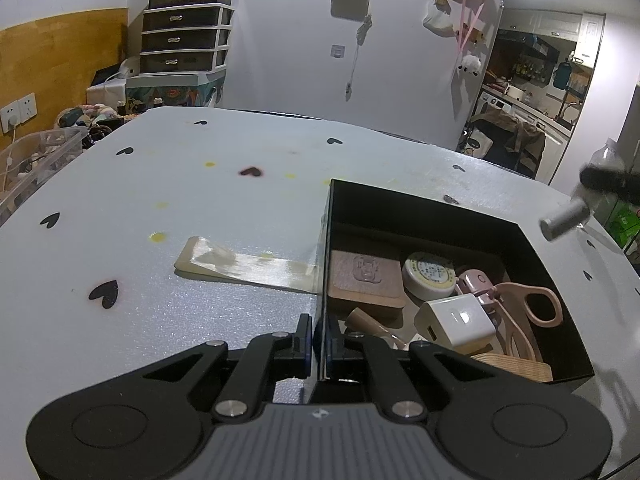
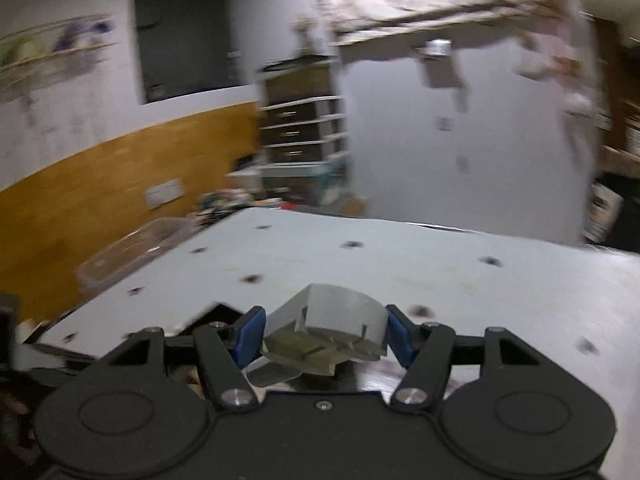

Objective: Organize rigid objects
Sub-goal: 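Lower the beige plastic holder into the black box and open the right tool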

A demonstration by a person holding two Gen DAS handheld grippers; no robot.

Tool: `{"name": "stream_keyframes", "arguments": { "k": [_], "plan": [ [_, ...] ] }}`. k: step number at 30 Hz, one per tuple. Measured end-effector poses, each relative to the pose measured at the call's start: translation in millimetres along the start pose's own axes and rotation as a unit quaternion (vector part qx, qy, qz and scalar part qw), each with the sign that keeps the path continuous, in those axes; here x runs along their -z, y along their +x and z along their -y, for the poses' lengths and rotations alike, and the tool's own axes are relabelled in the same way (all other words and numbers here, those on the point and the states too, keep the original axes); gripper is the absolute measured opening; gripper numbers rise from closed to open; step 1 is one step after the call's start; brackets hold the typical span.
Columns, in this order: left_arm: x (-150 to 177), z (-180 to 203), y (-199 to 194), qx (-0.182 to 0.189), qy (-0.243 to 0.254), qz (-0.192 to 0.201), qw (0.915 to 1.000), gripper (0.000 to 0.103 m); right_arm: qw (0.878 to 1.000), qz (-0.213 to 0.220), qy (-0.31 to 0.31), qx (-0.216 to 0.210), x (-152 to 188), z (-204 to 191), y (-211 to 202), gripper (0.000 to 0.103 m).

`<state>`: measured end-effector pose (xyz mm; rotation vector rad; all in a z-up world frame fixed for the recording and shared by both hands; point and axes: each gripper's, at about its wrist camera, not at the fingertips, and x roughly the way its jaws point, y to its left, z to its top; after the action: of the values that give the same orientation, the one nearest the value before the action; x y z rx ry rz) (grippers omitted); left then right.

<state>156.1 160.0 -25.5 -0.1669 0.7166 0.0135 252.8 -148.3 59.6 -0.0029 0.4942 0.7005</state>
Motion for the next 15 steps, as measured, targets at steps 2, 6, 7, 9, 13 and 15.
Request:
{"name": "stream_keyframes", "arguments": {
  "k": [2,6,7,9,13,15],
  "plan": [
    [0,0,0,0.000,0.000,0.000,1.0000,0.006,1.000,-0.007,-0.019,-0.021,-4,-14,8,0.065],
    [0,0,0,0.000,0.002,0.000,1.0000,0.006,0.997,-0.036,-0.042,-0.050,-7,-33,32,0.065],
    [0,0,1,0.000,0.002,0.000,1.0000,0.006,0.997,-0.042,-0.046,-0.055,-7,-37,37,0.065],
    [0,0,1,0.001,0.001,0.001,1.0000,0.006,0.995,-0.057,-0.057,-0.065,-7,-46,53,0.065],
    [1,0,1,0.002,-0.001,0.001,1.0000,0.006,0.988,-0.090,-0.085,-0.095,-1,-67,82,0.065],
    [1,0,1,0.001,0.000,0.001,1.0000,0.006,0.984,-0.102,-0.100,-0.108,2,-76,96,0.065]
  ]
}}
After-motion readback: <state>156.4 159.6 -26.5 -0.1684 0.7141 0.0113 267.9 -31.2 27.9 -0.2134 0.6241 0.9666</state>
